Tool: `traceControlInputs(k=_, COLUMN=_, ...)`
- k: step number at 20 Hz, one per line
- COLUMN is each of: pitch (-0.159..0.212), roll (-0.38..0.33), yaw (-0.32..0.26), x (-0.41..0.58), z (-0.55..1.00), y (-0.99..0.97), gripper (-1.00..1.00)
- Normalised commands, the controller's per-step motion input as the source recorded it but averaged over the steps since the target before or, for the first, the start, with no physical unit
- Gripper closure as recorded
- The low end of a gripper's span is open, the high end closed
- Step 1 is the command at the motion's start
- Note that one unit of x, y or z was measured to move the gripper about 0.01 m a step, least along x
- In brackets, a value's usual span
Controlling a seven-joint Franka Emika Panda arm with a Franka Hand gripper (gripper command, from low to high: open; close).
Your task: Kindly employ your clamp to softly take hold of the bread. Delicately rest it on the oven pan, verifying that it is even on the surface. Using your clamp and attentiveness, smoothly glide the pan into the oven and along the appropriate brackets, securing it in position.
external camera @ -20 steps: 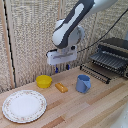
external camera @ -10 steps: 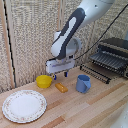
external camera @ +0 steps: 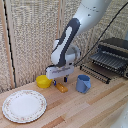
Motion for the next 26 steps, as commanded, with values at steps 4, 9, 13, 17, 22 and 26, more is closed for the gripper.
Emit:
traceControlInputs(k=4, pitch=-0.003, roll=-0.016, yaw=0.0, x=0.0, z=-0.18, y=0.0, gripper=-1.0)
traceControlInputs(k=9, pitch=0.0, roll=-0.021, yaw=0.0, x=0.0, z=-0.11, y=0.0, gripper=1.0)
traceControlInputs(k=13, pitch=0.001, roll=-0.017, yaw=0.001, x=0.0, z=-0.02, y=0.07, gripper=1.0)
traceControlInputs(k=17, pitch=0.0, roll=-0.01, yaw=-0.005, x=0.0, z=0.0, y=0.06, gripper=1.0)
traceControlInputs(k=22, pitch=-0.042, roll=0.003, yaw=-0.078, x=0.0, z=0.01, y=0.04, gripper=1.0)
traceControlInputs(k=26, pitch=-0.083, roll=0.033, yaw=-0.202, x=0.005, z=0.16, y=0.05, gripper=1.0)
